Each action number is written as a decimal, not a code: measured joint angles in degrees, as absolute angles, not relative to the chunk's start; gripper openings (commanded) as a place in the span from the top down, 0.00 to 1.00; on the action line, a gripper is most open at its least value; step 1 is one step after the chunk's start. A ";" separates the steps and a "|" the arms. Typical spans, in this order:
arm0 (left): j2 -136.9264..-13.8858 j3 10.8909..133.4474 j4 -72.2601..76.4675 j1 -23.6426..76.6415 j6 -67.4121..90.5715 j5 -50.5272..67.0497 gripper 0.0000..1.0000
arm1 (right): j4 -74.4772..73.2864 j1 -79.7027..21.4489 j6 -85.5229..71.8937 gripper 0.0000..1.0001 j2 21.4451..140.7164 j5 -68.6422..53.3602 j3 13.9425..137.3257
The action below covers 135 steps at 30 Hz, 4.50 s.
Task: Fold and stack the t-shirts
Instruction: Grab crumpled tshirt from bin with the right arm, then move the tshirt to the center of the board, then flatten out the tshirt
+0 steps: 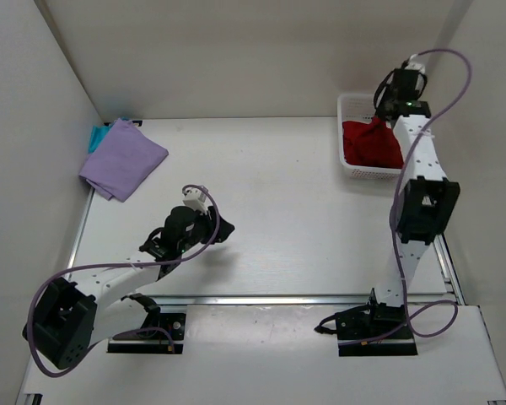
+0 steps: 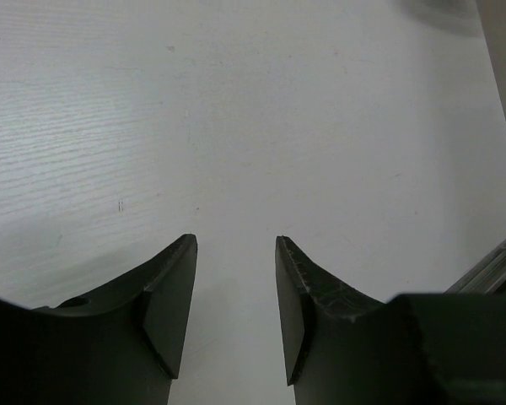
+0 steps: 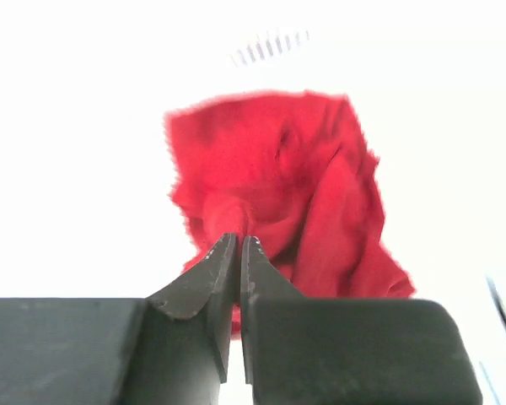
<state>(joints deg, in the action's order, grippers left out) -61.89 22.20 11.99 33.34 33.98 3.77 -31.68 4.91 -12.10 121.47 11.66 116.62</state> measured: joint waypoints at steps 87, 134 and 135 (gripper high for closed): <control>-54.59 16.08 -7.22 15.53 37.26 4.69 0.52 | -5.85 -71.90 -6.07 0.64 108.75 15.75 67.92; -55.77 32.95 -20.53 -1.76 34.37 7.99 0.01 | -11.18 -14.28 -29.39 1.00 35.05 -13.23 15.64; -55.75 32.82 -20.69 -0.60 34.15 7.33 0.02 | -11.27 -14.66 -30.24 0.99 33.85 -13.28 15.14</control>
